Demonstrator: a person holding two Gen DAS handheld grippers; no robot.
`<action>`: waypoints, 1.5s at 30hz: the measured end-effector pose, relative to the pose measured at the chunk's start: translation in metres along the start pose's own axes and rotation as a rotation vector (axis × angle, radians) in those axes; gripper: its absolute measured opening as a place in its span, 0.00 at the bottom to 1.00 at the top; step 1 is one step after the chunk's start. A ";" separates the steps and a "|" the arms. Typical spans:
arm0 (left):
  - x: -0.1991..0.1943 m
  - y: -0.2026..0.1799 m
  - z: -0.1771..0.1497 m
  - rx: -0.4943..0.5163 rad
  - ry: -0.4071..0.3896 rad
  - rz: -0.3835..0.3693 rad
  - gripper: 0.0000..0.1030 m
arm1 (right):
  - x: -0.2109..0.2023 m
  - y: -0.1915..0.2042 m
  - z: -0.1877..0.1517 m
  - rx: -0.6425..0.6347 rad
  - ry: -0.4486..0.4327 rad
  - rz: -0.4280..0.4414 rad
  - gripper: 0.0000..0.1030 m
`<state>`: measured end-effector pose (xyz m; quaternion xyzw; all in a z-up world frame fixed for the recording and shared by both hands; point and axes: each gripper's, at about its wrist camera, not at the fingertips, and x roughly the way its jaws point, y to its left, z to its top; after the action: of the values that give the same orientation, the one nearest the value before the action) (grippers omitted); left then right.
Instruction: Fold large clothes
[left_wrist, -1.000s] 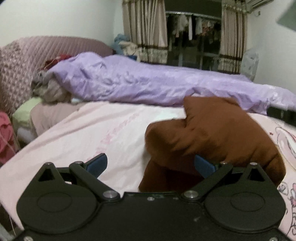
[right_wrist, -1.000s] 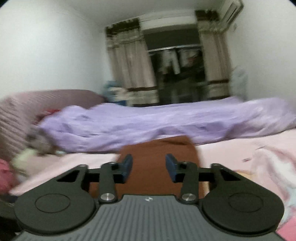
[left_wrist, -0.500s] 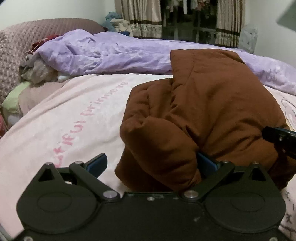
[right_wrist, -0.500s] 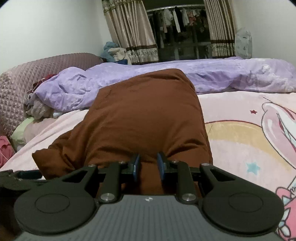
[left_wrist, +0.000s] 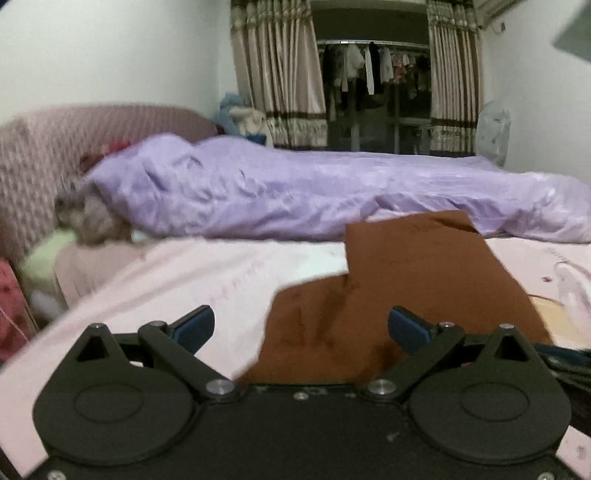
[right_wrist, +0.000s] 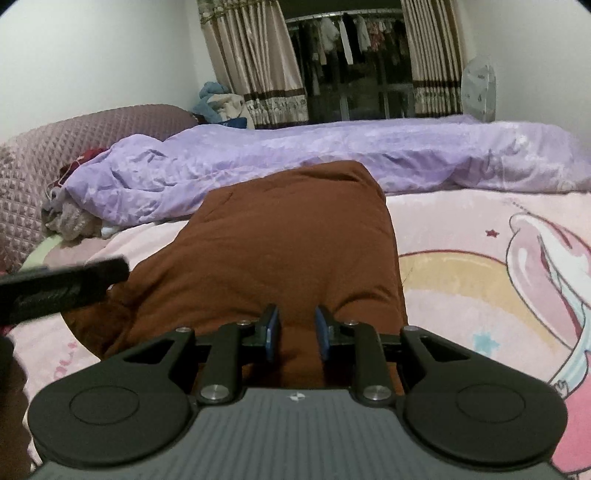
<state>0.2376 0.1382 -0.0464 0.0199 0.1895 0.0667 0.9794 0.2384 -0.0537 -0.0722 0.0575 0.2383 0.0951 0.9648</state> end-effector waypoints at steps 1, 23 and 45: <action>0.008 -0.002 0.005 0.022 -0.012 0.006 1.00 | 0.001 -0.001 0.002 0.005 0.006 0.004 0.28; 0.169 0.003 -0.016 -0.055 0.102 -0.082 1.00 | 0.142 -0.012 0.048 0.001 0.036 -0.040 0.29; 0.250 -0.064 0.019 0.179 0.227 -0.048 1.00 | 0.227 -0.047 0.088 0.034 0.217 -0.028 0.46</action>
<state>0.4829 0.1091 -0.1249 0.0949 0.3045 0.0277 0.9474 0.4845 -0.0578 -0.1046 0.0596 0.3437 0.0831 0.9335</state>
